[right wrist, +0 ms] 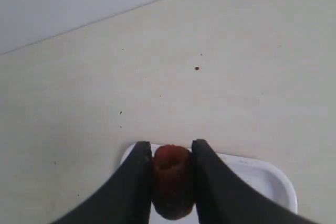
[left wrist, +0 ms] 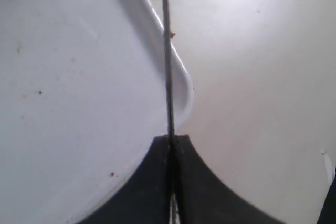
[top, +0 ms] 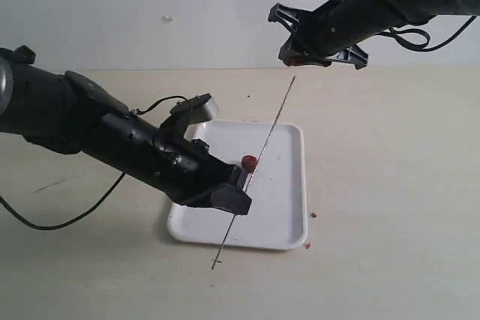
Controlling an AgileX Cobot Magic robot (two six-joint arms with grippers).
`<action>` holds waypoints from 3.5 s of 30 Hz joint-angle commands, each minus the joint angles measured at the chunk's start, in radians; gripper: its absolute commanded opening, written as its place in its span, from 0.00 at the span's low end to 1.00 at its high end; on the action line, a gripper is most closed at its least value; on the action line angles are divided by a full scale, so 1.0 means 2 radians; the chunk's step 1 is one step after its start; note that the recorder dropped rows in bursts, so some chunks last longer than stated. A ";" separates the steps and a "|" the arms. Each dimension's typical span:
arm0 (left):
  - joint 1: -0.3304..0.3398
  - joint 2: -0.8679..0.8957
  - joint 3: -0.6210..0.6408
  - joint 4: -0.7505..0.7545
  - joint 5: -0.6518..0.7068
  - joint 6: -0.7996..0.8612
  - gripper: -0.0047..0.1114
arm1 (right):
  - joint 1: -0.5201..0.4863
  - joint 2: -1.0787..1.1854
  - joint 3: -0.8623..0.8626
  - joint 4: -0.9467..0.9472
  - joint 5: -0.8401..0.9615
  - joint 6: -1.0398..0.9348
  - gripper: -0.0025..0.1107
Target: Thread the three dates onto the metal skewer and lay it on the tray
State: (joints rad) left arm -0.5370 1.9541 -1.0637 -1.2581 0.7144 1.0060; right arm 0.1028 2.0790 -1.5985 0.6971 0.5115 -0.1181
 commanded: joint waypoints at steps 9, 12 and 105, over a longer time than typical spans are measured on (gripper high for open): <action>-0.002 0.002 -0.012 -0.045 -0.026 0.024 0.04 | -0.011 -0.003 -0.003 0.001 0.008 -0.010 0.24; -0.002 0.003 -0.015 -0.044 -0.008 0.029 0.04 | -0.011 -0.003 -0.003 0.003 0.007 -0.010 0.24; 0.000 0.063 -0.173 -0.190 -0.140 0.045 0.04 | 0.007 -0.003 -0.002 0.056 0.076 -0.075 0.48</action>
State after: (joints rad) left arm -0.5389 2.0868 -1.3990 -1.6320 0.4648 1.0877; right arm 0.1158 2.0771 -1.6006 0.8209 0.6459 -0.2352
